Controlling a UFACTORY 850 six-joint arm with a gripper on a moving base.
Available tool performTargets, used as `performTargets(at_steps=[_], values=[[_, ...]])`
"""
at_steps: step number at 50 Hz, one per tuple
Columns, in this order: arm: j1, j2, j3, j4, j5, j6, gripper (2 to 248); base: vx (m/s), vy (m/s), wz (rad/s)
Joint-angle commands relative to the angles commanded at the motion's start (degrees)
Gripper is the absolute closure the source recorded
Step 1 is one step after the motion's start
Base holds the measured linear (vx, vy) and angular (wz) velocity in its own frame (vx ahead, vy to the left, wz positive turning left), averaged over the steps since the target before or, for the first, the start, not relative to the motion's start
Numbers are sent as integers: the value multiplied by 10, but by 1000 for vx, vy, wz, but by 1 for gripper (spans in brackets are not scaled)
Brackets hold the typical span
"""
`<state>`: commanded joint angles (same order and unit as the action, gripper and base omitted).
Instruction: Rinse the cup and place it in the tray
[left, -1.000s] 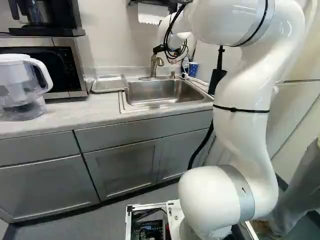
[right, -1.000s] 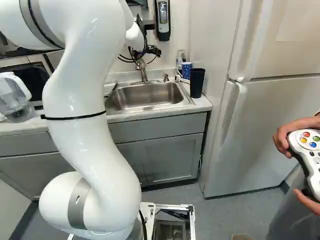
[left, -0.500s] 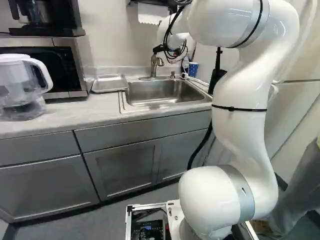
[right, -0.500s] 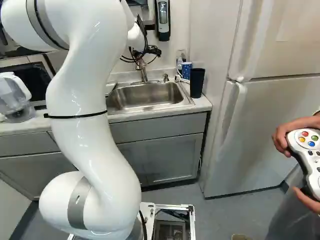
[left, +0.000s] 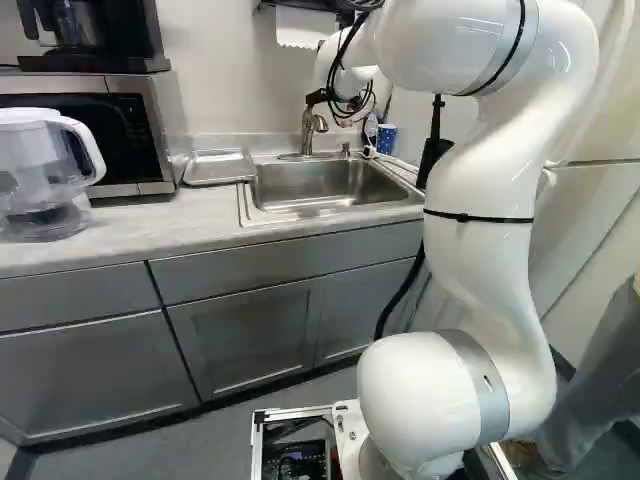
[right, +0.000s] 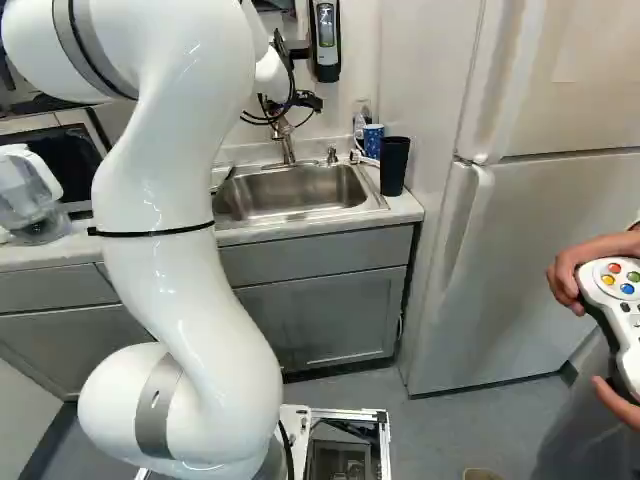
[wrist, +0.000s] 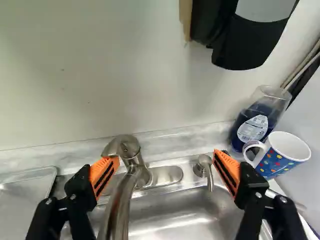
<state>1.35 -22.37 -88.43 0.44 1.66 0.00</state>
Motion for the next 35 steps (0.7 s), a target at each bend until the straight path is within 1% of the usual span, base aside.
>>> performTargets(at_steps=[35], values=[[0,-2,-2,0,48,0,3,0,0,0]])
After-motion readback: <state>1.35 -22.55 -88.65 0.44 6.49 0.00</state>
